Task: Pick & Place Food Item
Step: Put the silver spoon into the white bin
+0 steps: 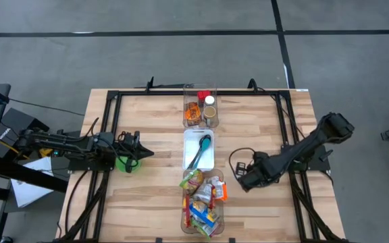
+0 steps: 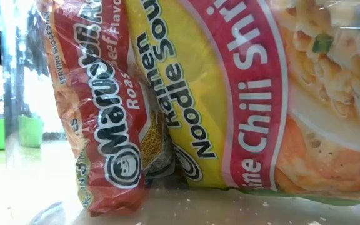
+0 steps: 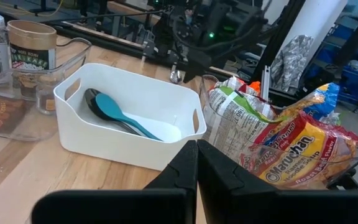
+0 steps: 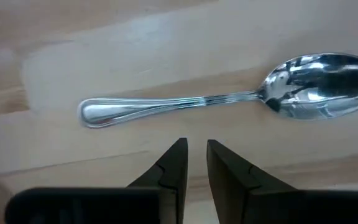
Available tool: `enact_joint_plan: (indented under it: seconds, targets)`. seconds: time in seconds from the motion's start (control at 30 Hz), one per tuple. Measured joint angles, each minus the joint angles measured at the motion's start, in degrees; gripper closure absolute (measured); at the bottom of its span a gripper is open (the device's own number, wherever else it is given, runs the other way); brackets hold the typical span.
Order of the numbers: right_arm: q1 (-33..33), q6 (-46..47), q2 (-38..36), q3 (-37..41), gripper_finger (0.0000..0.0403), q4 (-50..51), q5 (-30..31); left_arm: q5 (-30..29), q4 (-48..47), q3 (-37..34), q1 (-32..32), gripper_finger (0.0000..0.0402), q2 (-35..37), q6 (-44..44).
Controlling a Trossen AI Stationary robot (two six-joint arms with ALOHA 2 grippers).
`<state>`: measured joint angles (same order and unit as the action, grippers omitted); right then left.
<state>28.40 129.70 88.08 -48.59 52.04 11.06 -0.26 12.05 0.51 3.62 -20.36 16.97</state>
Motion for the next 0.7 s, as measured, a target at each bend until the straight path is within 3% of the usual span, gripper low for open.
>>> enact_joint_plan:
  seconds: [0.7]
  targets:
    - [5.76, -1.37, 9.61, 0.31, 0.0348, 10.58, -1.18, -0.22, 0.0, 0.0, 0.0, 0.0402, 0.0, 0.0]
